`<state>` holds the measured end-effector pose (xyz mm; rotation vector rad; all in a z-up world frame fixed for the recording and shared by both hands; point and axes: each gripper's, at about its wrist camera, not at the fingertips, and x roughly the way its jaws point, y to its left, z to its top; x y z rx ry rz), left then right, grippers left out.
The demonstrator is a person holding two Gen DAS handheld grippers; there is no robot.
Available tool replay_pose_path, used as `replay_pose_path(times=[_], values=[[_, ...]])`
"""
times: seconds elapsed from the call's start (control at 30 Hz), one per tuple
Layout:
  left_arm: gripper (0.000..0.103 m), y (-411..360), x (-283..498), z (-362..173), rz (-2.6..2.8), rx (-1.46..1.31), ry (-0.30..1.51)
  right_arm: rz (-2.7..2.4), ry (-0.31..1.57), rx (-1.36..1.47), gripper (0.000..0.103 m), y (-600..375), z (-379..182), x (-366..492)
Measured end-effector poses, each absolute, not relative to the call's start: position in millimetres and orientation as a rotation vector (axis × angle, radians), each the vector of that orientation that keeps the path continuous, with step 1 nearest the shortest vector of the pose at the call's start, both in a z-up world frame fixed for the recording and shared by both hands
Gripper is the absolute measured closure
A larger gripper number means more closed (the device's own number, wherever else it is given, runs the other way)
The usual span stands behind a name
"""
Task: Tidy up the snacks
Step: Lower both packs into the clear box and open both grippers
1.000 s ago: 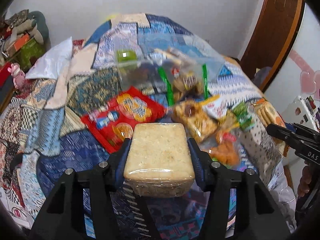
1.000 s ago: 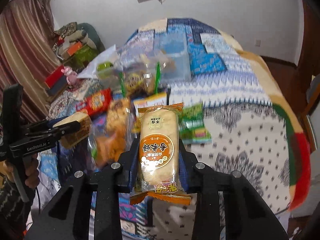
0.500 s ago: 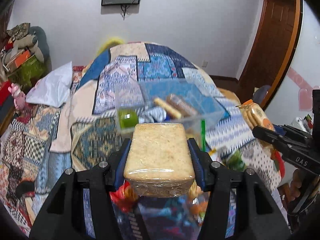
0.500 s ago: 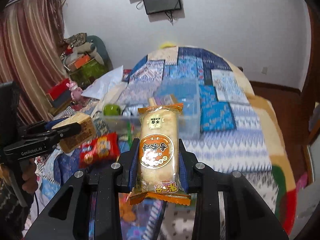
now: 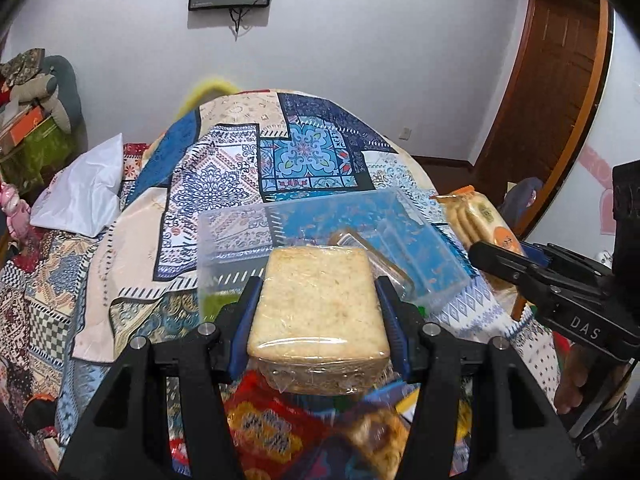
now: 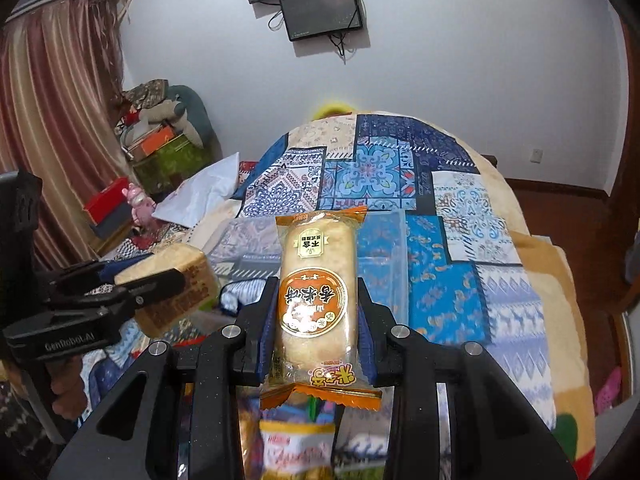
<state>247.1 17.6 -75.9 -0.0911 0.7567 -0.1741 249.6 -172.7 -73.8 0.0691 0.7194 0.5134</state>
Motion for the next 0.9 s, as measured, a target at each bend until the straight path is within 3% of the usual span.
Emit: replay_pose_path(times=[0.37, 0.77, 0.9], values=[[0.048, 8.3, 303.7, -109.8, -0.163, -0.089, 0.809, 0.532, 0.79, 0.067, 0.072, -153.4, -104.8, 296.9], [0.048, 5.3, 312.5, -117.4, -0.16, -0.079, 0.828, 0.558, 0.863, 0.052, 0.072, -144.5, -126.5, 310.6], [0.047, 5.1, 303.2, -103.3, -0.159, -0.066, 0.797, 0.543, 0.846, 0.034, 0.063, -148.3, -119.1, 303.0]])
